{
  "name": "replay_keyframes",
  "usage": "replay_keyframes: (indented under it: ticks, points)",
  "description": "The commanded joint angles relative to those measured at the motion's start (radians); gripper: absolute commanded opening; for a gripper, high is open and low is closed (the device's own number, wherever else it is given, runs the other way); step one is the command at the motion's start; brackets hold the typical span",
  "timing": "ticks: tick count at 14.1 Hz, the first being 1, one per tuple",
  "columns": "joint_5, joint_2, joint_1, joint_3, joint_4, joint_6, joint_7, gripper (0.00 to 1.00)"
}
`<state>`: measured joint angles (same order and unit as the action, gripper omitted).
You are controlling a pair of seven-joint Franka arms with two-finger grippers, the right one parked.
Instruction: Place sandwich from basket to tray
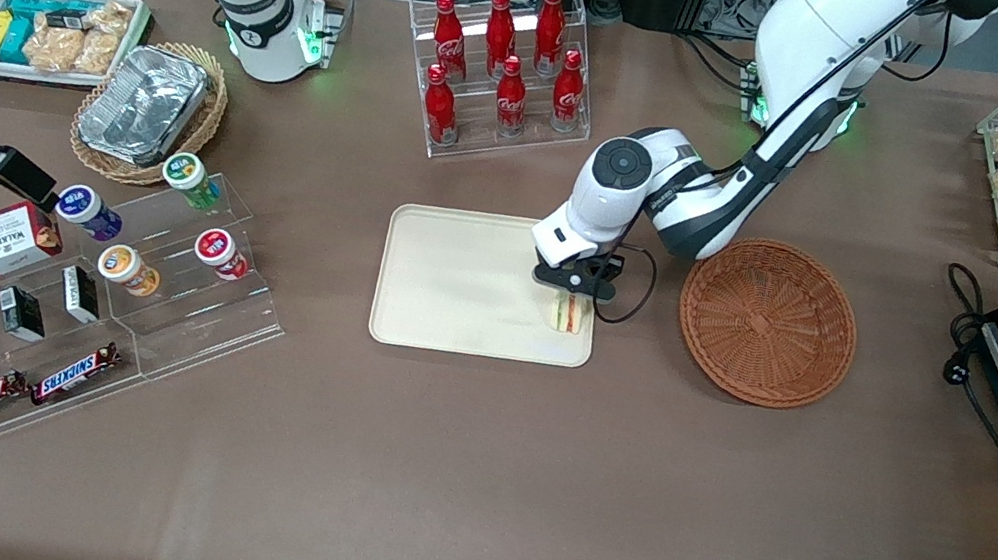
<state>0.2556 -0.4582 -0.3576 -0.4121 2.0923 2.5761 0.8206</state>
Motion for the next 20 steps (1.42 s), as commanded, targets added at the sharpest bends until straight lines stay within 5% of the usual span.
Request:
replay_keyframes:
  ticks: [1, 7, 14, 17, 20]
  points:
    - [0.008, 0.108, 0.003, 0.006, -0.067, -0.153, 0.038, 1.0]
    - [0.004, 0.393, 0.126, 0.027, -0.121, -0.473, -0.091, 1.0]
    - [-0.098, 0.49, 0.33, 0.032, -0.233, -0.692, -0.412, 1.0]
    - [-0.119, 0.552, 0.336, 0.117, -0.236, -0.755, -0.592, 1.0]
    - [-0.225, 0.63, 0.313, 0.257, -0.236, -0.795, -0.727, 1.0]
